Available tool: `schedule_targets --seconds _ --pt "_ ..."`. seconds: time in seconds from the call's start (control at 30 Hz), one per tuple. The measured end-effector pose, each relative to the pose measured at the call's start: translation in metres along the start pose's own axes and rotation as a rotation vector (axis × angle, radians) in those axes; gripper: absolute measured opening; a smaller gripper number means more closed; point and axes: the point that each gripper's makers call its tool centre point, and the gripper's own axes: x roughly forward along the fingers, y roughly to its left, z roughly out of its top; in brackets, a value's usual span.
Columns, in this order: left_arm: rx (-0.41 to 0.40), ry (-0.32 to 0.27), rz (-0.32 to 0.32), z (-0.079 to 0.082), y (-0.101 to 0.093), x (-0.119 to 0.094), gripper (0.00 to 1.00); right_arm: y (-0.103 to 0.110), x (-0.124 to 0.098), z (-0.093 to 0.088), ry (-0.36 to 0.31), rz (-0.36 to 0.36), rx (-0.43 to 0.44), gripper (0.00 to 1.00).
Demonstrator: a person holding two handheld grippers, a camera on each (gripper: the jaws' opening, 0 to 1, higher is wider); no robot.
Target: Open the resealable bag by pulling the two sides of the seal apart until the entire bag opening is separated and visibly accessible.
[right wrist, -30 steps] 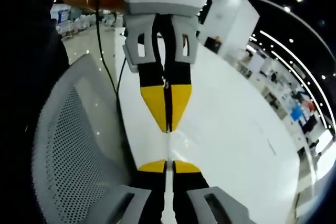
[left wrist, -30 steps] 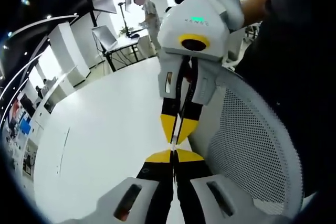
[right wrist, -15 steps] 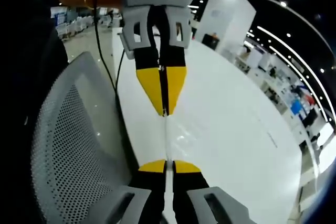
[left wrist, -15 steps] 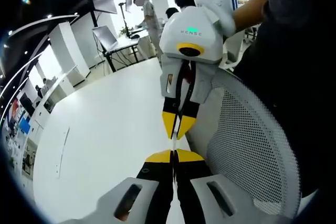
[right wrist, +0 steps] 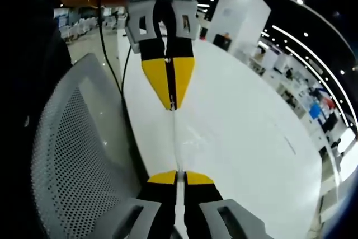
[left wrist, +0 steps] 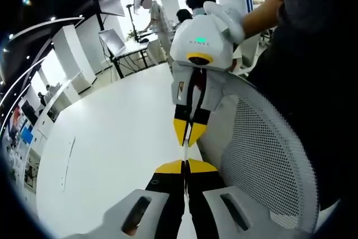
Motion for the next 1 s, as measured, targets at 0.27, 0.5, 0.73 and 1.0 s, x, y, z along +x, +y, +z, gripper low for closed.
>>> schedule_targets --seconds 0.27,0.5,0.73,1.0 --pt "0.004 -0.008 0.001 0.002 0.0 -0.002 0.0 0.0 -0.001 -0.007 0.013 -0.005 0.011 0.0" --pt "0.008 -0.013 -0.001 0.003 0.0 -0.003 0.0 -0.002 -0.003 -0.013 0.026 -0.011 0.015 0.0" --pt "0.008 -0.014 -0.005 0.004 -0.001 -0.003 0.0 -0.002 -0.004 -0.018 0.035 -0.01 0.018 0.0" --pt "0.0 -0.021 -0.003 0.004 -0.001 -0.005 0.0 -0.003 -0.004 -0.023 0.047 -0.008 0.017 0.0"
